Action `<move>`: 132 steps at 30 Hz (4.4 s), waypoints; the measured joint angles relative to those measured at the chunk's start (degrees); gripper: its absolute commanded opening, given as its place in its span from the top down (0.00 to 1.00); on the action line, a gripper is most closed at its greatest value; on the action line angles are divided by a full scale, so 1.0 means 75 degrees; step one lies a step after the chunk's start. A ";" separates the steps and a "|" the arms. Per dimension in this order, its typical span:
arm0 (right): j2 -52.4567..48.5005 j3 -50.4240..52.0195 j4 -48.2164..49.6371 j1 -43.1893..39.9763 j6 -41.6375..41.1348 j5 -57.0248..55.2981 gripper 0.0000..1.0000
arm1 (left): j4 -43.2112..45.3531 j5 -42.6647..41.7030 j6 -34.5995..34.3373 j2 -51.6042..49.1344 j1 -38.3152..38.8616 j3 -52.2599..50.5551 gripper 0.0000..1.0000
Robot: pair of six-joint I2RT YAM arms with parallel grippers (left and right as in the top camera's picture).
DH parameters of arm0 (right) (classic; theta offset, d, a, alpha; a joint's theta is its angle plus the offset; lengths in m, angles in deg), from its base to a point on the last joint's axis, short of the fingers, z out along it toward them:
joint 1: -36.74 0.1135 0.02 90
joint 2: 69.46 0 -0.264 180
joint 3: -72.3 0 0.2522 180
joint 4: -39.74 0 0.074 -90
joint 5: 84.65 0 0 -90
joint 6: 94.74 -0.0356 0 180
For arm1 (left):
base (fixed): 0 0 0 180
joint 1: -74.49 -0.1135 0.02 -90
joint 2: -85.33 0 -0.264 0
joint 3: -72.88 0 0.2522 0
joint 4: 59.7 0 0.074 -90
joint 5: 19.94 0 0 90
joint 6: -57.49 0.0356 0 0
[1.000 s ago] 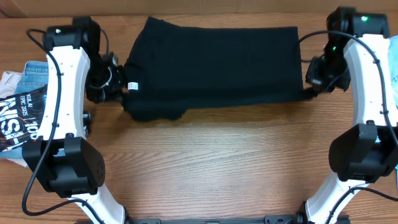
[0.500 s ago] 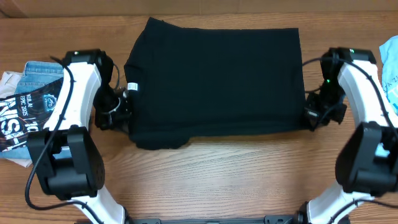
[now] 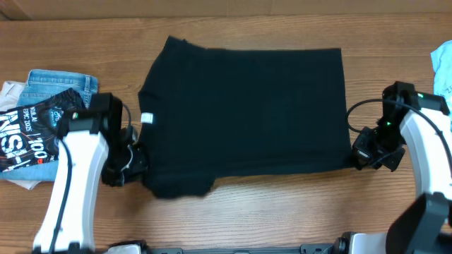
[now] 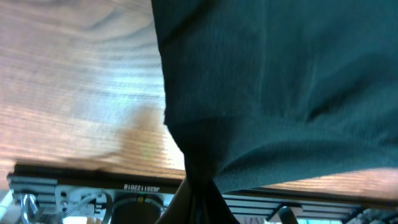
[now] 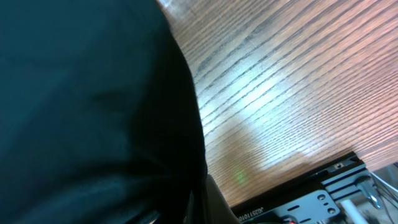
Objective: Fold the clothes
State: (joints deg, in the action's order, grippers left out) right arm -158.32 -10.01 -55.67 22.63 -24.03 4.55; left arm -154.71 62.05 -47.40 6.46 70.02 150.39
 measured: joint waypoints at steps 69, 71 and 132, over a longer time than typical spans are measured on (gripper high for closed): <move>-0.1606 0.0047 0.3838 0.0035 0.0201 0.0699 0.45 | 0.5948 -0.0152 -0.1425 -0.2396 0.0248 -0.0195 0.59; -0.1623 0.0050 0.3730 0.0035 0.0204 0.0702 0.43 | 0.5855 -0.0149 -0.1425 -0.2396 0.0248 -0.0207 0.58; -0.1859 0.1314 0.4424 -0.0804 0.0580 0.1652 0.96 | 0.5493 0.0391 -0.1422 -0.2509 0.0248 -0.0970 0.73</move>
State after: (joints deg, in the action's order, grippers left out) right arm -172.26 -0.15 -22.49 16.60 -19.68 16.94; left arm -113.51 64.98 -58.07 -12.36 71.88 143.11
